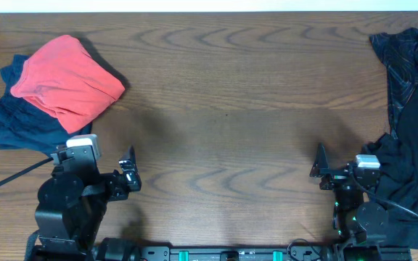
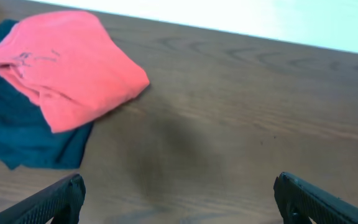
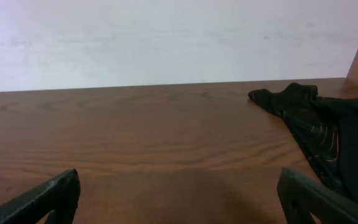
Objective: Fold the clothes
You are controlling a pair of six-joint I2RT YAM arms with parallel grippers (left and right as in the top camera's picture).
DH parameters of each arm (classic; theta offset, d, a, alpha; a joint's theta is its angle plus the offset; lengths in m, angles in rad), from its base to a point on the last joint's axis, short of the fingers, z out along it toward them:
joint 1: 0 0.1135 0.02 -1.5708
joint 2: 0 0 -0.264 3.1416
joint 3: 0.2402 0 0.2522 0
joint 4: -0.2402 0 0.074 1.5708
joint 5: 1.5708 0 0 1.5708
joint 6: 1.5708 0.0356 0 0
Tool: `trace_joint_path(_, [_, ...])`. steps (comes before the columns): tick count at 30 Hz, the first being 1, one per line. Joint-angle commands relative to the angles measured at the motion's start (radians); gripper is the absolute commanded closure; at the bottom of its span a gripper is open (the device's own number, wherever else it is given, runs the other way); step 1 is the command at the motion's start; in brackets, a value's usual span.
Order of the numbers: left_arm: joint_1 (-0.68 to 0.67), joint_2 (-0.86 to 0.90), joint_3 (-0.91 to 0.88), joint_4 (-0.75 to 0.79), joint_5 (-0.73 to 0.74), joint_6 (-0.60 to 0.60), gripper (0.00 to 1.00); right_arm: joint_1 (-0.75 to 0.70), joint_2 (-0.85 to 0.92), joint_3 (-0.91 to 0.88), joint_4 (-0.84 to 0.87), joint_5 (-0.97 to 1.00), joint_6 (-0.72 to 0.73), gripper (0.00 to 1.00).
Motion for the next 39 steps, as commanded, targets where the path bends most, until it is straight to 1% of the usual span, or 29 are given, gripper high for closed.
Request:
trace_joint_path(1, [0.051,-0.044,-0.016,-0.035,0.004,0.016,0.02,0.007,-0.008,-0.004,-0.003,-0.006,-0.013,0.01])
trace_joint_path(3, [0.091,-0.074,-0.045,-0.047,0.028,0.017,0.02,0.007,-0.008,-0.004,-0.003,-0.006,-0.013,0.01])
trace_joint_path(6, [0.132,-0.141,-0.123,-0.035,0.027,0.027,0.02,0.007,-0.008,-0.004,-0.003,-0.006,-0.013,0.01])
trace_joint_path(10, [0.151,-0.250,-0.273,0.054,0.026,0.096,0.02,0.007,-0.008,-0.004,-0.003,-0.006,-0.013,0.01])
trace_joint_path(12, [0.151,-0.309,-0.360,0.125,0.026,0.123,0.02,0.007,-0.008,-0.004,-0.003,-0.006,-0.013,0.01])
trace_joint_path(14, [0.151,-0.359,-0.444,0.201,0.026,0.123,0.02,0.007,-0.008,-0.004,-0.003,-0.006,-0.013,0.01])
trace_joint_path(21, [0.151,-0.474,-0.684,0.492,0.027,0.146,0.02,0.007,-0.008,-0.004,-0.003,-0.006,-0.013,0.01])
trace_joint_path(27, [0.151,-0.502,-0.840,0.697,0.027,0.151,0.02,0.007,-0.008,-0.004,-0.003,-0.006,-0.013,0.01])
trace_joint_path(30, [0.151,-0.502,-0.904,0.786,0.060,0.205,0.02,0.007,-0.008,-0.004,-0.003,-0.006,-0.013,0.01])
trace_joint_path(39, [0.151,-0.502,-0.911,0.792,0.068,0.189,0.02,0.007,-0.008,-0.004,-0.003,-0.006,-0.013,0.01])
